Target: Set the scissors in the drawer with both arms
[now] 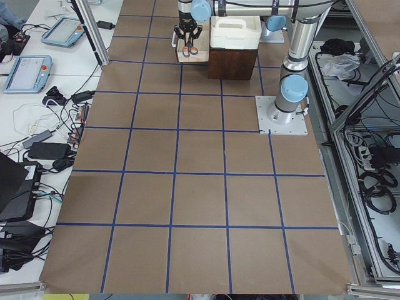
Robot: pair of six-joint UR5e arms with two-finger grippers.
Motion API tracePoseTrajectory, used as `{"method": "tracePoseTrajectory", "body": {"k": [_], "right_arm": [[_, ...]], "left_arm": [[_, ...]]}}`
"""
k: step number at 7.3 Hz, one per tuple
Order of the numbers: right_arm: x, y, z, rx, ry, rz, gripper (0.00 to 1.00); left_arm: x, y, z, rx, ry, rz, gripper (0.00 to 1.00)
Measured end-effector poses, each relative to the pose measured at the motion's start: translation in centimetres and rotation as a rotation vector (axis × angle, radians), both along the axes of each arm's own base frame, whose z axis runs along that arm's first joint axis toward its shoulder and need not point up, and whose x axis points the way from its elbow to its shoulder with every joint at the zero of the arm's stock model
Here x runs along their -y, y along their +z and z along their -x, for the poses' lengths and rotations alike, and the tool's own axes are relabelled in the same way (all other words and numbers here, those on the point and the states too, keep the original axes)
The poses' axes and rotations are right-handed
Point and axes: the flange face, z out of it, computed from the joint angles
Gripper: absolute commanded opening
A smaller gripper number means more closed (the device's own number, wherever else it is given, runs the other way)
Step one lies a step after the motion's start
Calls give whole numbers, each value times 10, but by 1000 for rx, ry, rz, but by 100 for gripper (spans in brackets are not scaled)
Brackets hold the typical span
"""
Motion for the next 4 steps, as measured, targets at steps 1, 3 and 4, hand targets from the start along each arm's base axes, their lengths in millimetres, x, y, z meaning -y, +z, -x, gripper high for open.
{"method": "tracePoseTrajectory", "body": {"k": [1,3,4], "right_arm": [[-1,1,2,-3,5,-1,100],[-2,2,9,-6,-4,-14,100],[-3,1,14,-7,-11,-28,100]], "left_arm": [[-3,-6,22,-9,-5,11,0],[-5,-23,61,-17,-10,22,0],[-7,-32,75,-19,-22,26,0]]}}
